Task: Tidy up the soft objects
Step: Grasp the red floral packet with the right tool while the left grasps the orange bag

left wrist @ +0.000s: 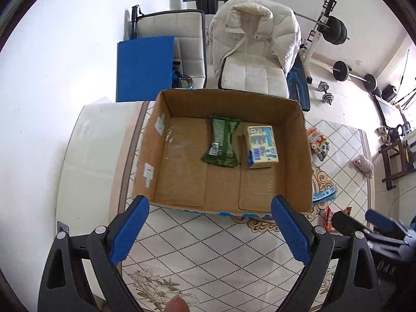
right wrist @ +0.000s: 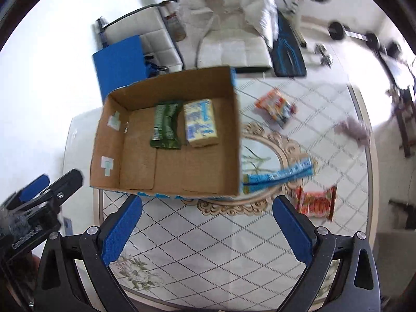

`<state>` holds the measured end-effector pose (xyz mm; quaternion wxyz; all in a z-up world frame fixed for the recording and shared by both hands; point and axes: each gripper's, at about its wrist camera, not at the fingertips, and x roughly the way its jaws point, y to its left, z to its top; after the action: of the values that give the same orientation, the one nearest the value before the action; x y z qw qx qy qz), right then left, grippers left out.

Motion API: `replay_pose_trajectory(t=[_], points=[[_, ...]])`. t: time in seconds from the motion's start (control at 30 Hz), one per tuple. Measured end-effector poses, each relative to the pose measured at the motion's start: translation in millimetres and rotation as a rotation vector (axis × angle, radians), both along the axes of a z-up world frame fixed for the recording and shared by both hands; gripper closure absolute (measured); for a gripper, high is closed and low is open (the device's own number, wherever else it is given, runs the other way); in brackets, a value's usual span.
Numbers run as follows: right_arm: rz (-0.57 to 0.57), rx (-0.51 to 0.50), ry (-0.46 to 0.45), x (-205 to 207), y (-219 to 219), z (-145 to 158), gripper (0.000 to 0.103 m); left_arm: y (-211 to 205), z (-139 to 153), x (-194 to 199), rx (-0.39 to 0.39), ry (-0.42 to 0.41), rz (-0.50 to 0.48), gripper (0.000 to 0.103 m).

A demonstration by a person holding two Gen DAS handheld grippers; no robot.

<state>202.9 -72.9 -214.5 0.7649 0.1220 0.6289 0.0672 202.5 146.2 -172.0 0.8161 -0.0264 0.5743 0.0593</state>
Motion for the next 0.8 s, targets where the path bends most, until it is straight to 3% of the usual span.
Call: replay_pose_trajectory(t=[0.1,0.23,0.4,0.5,0.57,0.6,0.7,0.8], points=[[-0.212,0.109,0.139,-9.8,-67.2,-48.9,0.001,-27.6,-11.6,1.7,0.046,0.007,-0.024,0.007],[-0.532,0.210,0.331,-26.1,-155.9,-135.5,0.001,-71.2,-38.6,16.8,0.078,0.053,-0.069,0.007],[-0.752,0.305,0.443,-30.2,-200.4,-210.8,0.001,-129.0,-63.5,37.9,0.203,0.065,-0.179,0.007],[-0.819,0.363,0.448,-19.4,-206.9,-233.3,0.002,-158.4,-73.8,50.3,0.259,0.072,-0.240,0.007],[-0.858,0.338,0.464,-15.1,-209.3,-243.2,0.007,-174.9,-79.1,58.6,0.278,0.077,-0.277,0.007],[-0.863,0.313,0.480,-13.5,-210.3,-247.5,0.017,-180.5,-80.3,62.2,0.280,0.082,-0.293,0.007],[-0.799,0.273,0.511,-8.6,-215.2,-247.6,0.046,-208.8,-85.9,76.3,0.290,0.094,-0.392,0.007],[-0.635,0.174,0.509,1.9,-222.9,-241.2,0.047,-235.4,-101.3,94.0,0.296,0.140,-0.499,0.007]])
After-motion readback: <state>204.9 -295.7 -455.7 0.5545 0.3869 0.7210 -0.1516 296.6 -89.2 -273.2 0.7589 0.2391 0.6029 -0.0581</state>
